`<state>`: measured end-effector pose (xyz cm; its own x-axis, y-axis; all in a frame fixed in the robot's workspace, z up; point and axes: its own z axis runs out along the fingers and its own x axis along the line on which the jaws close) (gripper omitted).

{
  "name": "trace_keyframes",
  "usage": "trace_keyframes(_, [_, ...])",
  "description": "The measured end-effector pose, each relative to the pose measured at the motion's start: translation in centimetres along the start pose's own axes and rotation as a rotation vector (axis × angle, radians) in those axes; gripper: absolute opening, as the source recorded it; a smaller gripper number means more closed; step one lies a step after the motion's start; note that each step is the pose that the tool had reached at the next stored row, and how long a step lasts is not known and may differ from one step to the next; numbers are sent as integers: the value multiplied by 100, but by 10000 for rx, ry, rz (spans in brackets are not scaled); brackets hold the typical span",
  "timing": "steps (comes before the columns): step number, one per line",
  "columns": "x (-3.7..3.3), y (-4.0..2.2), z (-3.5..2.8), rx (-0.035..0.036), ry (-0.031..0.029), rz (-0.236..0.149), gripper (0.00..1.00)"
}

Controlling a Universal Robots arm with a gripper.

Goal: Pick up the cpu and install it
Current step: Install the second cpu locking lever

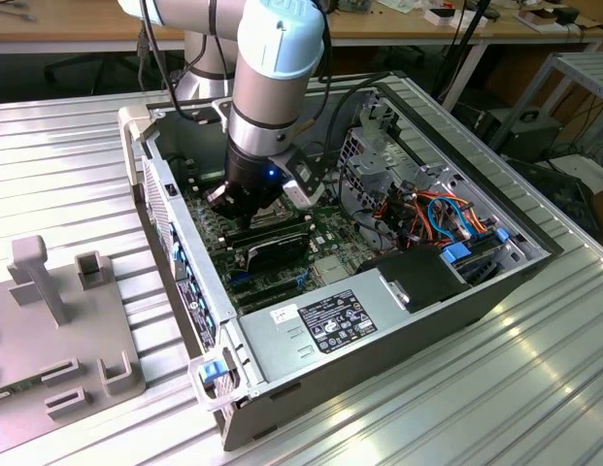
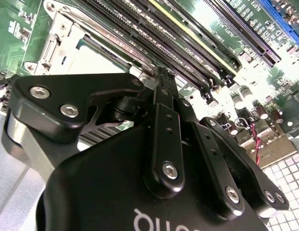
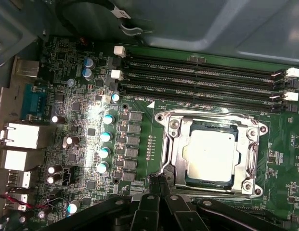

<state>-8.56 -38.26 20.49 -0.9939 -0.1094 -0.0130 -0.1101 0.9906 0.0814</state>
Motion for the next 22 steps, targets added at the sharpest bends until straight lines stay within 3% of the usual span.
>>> trace_keyframes(22, [40, 23, 17, 3, -27, -1, 11])
